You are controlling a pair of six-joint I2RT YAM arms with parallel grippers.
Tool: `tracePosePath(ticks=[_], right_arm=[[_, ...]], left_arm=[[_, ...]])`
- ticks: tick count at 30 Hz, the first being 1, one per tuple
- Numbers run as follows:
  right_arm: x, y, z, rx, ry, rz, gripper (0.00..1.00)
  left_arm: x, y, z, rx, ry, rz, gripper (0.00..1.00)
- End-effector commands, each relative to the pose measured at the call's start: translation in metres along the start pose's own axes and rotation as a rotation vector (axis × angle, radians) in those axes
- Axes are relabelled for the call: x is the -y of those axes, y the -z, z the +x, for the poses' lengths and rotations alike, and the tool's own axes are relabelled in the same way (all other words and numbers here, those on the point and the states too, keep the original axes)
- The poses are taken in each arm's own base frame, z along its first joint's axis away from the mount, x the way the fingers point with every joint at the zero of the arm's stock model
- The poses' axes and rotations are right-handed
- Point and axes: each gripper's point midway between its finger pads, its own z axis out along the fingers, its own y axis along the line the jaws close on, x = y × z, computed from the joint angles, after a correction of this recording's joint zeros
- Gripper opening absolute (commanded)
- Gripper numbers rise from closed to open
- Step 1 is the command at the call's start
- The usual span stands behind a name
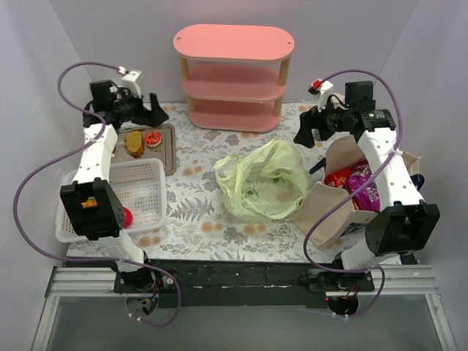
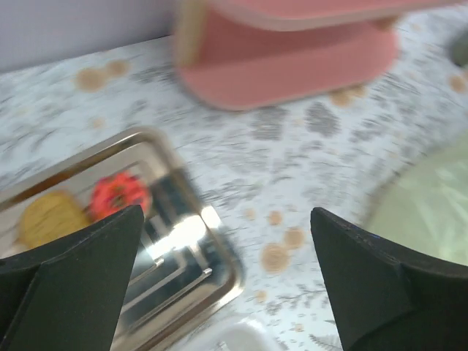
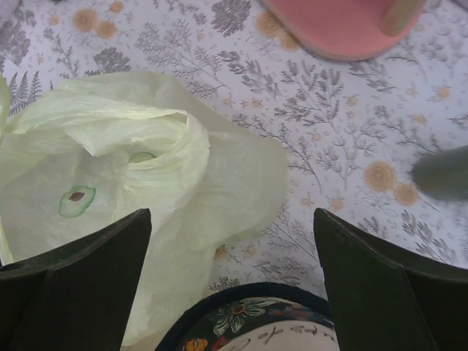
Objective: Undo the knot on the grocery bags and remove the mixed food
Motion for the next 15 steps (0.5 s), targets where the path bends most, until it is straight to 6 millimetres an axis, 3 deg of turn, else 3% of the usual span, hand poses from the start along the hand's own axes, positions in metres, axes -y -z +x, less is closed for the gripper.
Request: tracePosePath(ticks=[1,2,3,6,10,12,15], right_arm=[[0.005,0.072,-0.029,-0.025,0.095,0.157,0.98],[-0.004,0.083,-0.018,-0.075,0.066,0.14,0.98],[-0.011,0.098,-0.022,-0.065,0.114,0.147,0.98],[-0.048,0.124,0.0,-0.109,0.202,0.073,0.98],[-0.086,0.136,0.045,-0.139,0.222,0.0,0.98],[-0.108,0.147,0.052,-0.087,0.298,-0.024,0.98],[-0.117,0.145,0.073,-0.099,0.319,-0.05,0.98]], left_arm=[[0.127,-0.011,0.01,-0.065,-0.134,0.417,0.98],[0.146,-0.016,0.017,-0.09,-0.13,0.457,0.98],[0.168,-0.021,0.027,-0.121,-0.133,0.51,0.98],[0.209,-0.027,0.045,-0.166,-0.165,0.631,0.98],[0.244,-0.028,0.054,-0.179,-0.179,0.775,0.98],[0.264,-0.028,0.058,-0.182,-0.16,0.85,0.98],[0.296,-0.029,0.073,-0.214,-0.169,0.939,0.98]])
